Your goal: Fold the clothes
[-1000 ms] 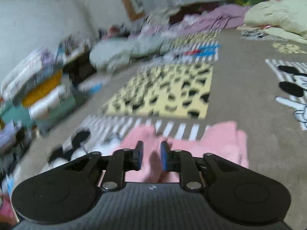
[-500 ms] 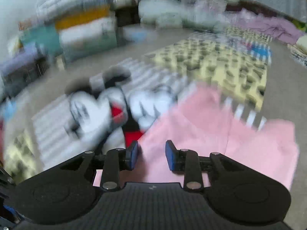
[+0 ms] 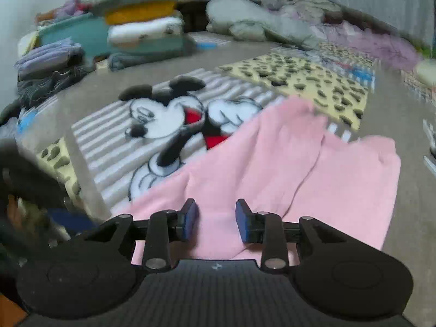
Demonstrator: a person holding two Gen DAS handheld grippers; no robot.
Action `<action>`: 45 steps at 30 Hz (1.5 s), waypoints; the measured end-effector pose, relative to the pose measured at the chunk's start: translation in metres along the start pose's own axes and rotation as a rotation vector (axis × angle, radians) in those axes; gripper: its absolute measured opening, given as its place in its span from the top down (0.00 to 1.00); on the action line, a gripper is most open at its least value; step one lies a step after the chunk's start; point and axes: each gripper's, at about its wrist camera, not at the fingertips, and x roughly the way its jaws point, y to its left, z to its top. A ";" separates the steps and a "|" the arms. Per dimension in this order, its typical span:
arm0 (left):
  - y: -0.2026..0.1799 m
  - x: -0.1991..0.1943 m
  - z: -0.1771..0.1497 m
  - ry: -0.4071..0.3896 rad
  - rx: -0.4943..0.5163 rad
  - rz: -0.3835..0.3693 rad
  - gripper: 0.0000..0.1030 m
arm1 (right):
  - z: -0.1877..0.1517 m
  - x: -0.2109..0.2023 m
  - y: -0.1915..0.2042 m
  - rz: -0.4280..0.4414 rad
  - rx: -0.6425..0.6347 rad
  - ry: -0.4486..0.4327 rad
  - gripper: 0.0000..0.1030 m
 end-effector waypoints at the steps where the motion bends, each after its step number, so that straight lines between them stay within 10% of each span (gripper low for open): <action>1: 0.001 -0.002 0.001 -0.006 0.001 -0.002 0.87 | 0.002 -0.004 -0.003 0.000 0.037 -0.003 0.67; 3: -0.005 -0.010 -0.002 -0.040 0.044 0.007 0.87 | 0.005 -0.033 -0.001 0.003 0.081 -0.129 0.67; 7: -0.017 -0.001 -0.011 -0.004 0.109 0.044 0.86 | -0.015 -0.015 0.003 -0.045 0.090 0.009 0.63; 15: -0.029 -0.020 -0.015 -0.059 0.149 0.054 0.73 | -0.012 -0.089 0.011 -0.095 0.143 -0.158 0.62; 25: -0.025 -0.051 -0.019 -0.137 0.015 0.067 0.73 | -0.109 -0.152 0.008 -0.163 0.264 -0.265 0.67; 28: -0.034 -0.063 -0.026 -0.144 0.093 0.080 0.69 | -0.113 -0.151 0.027 -0.170 0.143 -0.215 0.68; 30: -0.041 -0.072 -0.033 -0.157 0.173 0.085 0.36 | -0.114 -0.152 0.039 -0.182 0.048 -0.198 0.68; 45: -0.086 -0.039 -0.100 -0.041 0.974 0.423 0.36 | -0.144 -0.118 0.099 -0.352 -0.420 -0.021 0.56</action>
